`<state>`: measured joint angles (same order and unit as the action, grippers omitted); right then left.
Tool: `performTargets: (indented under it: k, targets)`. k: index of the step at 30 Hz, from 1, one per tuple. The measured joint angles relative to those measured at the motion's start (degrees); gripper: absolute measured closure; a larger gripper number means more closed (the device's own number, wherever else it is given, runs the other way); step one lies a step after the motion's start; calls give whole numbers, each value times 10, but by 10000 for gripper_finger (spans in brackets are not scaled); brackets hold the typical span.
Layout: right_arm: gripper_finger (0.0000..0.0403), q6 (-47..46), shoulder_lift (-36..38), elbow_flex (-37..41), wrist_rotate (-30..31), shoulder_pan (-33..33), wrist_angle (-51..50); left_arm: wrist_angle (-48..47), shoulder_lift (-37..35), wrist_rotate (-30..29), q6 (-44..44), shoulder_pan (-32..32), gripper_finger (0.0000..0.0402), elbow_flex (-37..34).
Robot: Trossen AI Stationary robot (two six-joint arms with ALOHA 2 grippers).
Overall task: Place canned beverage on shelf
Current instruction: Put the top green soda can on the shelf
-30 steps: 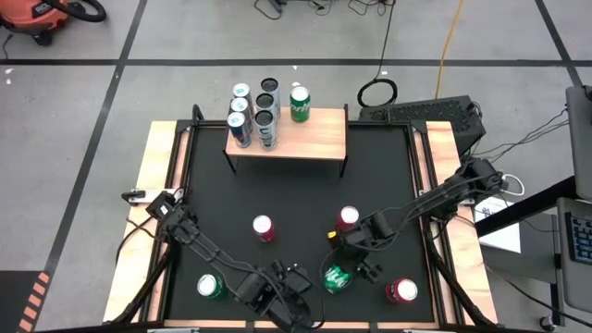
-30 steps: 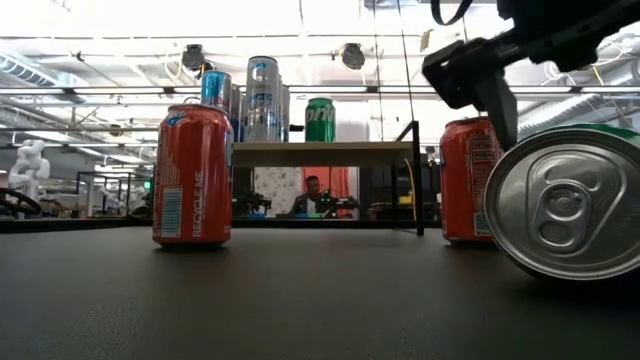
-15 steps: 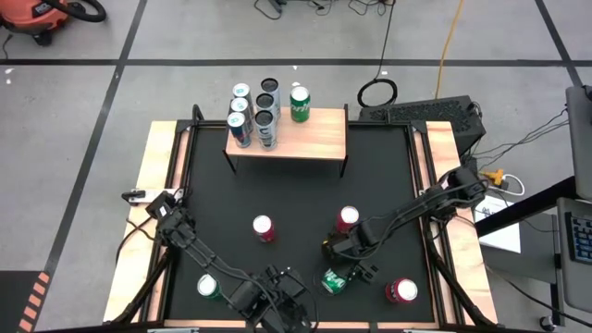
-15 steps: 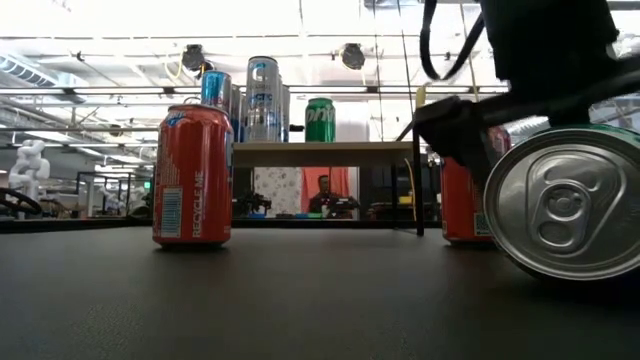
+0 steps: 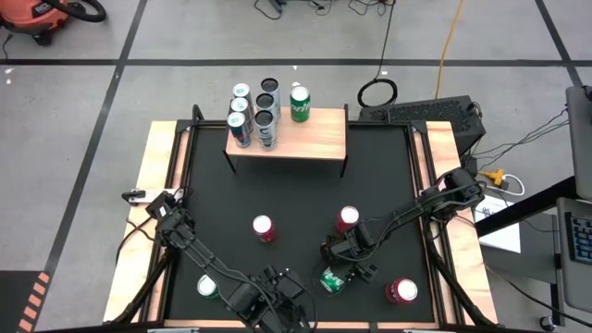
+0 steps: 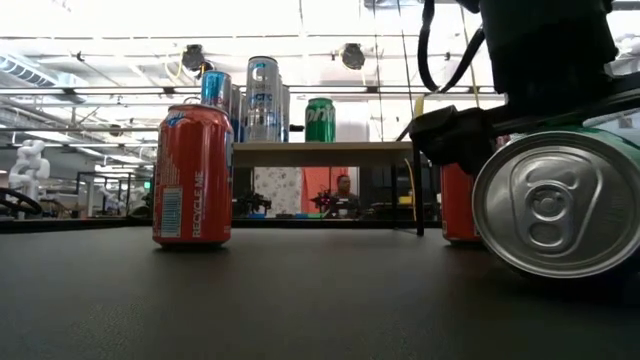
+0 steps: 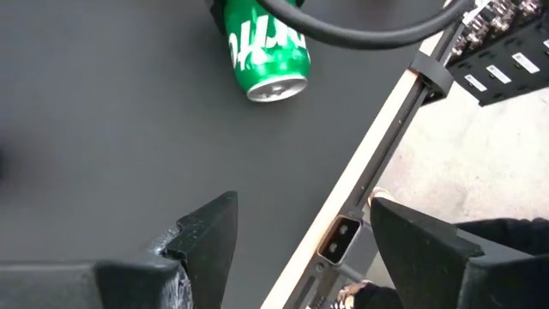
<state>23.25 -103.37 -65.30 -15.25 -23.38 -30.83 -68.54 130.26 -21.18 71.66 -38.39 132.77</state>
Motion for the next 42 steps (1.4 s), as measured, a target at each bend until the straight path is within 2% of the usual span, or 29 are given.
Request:
performTargets:
  k: [4, 8, 12, 21, 26, 31, 35, 39, 42]
  targets:
    - [140, -19, 1, 0, -1, 0, -1, -1, -1, -7, 0, 0, 137, 0]
    - [139, -41, 12, 1, -14, 0, -12, -8, -15, -9, 0, 1, 137, 0]
    - [119, -57, 46, 1, -14, 0, -13, -34, -39, -32, 0, 0, 137, 0]
    - [119, -119, 164, 1, -10, 17, -12, -107, -103, -148, 0, 11, 137, 0]
    - [119, -168, 241, 1, 12, 33, -12, -117, -144, -226, -5, 24, 137, 0]
    - [119, -225, 317, 1, 76, 47, -9, -116, -185, -315, -21, 43, 137, 0]
    - [119, -261, 367, 1, 177, 50, -3, -113, -210, -378, -34, 61, 137, 0]
    - [119, -282, 399, 1, 293, 50, 8, -74, -221, -393, -136, 85, 137, 0]
    - [119, -284, 413, 1, 371, 50, 28, -6, -224, -393, -225, 107, 136, 0]
